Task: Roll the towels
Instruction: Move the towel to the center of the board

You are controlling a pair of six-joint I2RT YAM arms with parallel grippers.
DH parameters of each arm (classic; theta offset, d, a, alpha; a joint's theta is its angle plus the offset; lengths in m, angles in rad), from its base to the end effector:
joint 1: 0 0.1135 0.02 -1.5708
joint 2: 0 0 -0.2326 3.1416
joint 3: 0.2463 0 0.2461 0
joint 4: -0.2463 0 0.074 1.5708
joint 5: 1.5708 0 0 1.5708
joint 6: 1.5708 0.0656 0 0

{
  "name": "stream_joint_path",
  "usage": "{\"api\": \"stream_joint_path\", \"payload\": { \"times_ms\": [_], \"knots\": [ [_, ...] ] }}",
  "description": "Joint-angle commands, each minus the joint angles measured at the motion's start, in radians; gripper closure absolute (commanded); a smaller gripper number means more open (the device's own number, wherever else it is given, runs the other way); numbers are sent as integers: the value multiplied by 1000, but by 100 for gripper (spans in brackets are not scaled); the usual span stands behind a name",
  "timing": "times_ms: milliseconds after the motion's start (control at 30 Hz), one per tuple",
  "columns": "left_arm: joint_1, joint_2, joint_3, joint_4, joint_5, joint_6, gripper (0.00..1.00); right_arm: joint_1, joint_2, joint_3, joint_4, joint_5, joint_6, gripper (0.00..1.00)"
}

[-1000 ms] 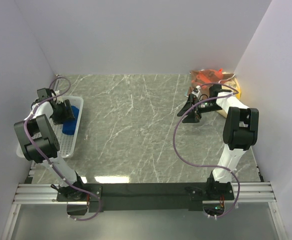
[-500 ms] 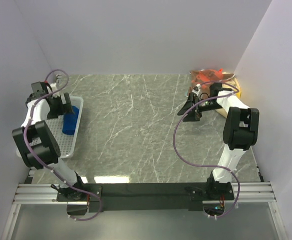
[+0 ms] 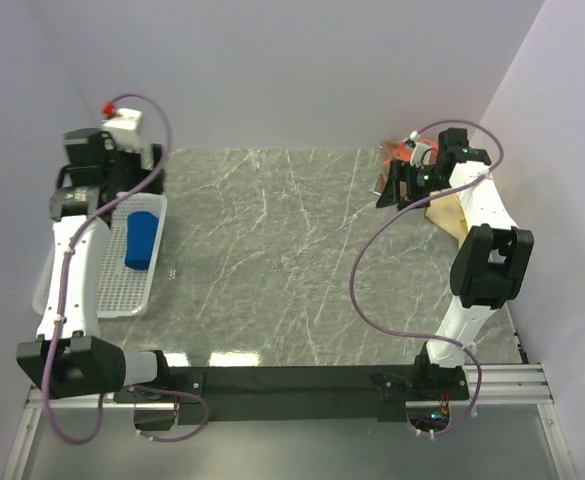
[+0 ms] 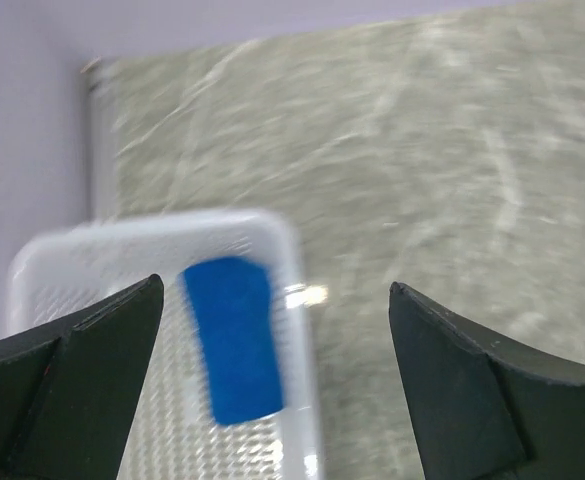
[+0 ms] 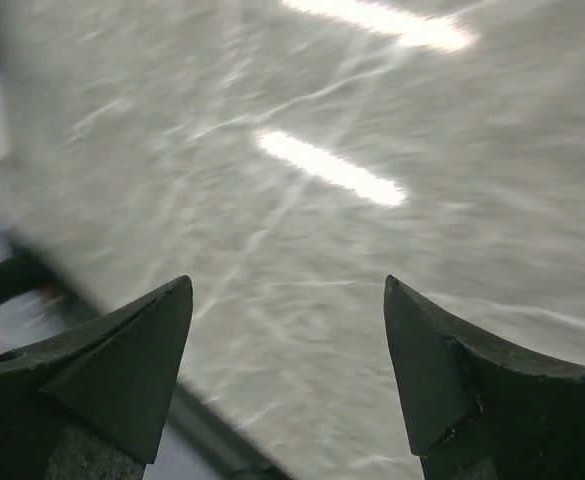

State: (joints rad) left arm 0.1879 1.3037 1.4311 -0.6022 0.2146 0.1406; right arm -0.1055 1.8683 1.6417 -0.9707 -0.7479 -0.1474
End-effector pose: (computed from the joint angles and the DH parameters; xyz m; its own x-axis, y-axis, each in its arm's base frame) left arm 0.3077 0.0443 0.3646 -0.4442 0.0549 -0.8943 0.0665 0.9974 0.0282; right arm 0.3814 0.0045 0.2271 -0.8909 -0.0139 -0.4539 -0.3037 0.7614 0.5728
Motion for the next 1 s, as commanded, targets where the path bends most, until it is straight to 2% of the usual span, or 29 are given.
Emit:
{"api": "stream_joint_path", "payload": {
  "times_ms": [0,33,133,233,500,700,767,967],
  "knots": [
    [-161,-23,-20,22,-67,43,1,-16,-87,79,64,327,-53,17],
    [-233,-32,-27,28,-86,44,1,-19,-92,84,94,460,-63,17],
    [-313,-31,-41,39,-97,18,1,-28,-63,76,150,690,-107,18],
    [-343,-8,-37,25,-72,-9,1,-72,30,121,145,772,-150,19],
    [-398,-26,-118,22,-116,56,0,-203,326,348,44,780,-138,19],
    [-401,-37,-150,12,-136,60,1,-211,419,415,24,724,-133,21],
    [-401,-38,-155,12,-139,59,1,-211,439,431,10,702,-126,26],
    [-401,-30,-101,-28,-118,34,1,-211,517,429,-88,616,-110,57]
  ]
}}
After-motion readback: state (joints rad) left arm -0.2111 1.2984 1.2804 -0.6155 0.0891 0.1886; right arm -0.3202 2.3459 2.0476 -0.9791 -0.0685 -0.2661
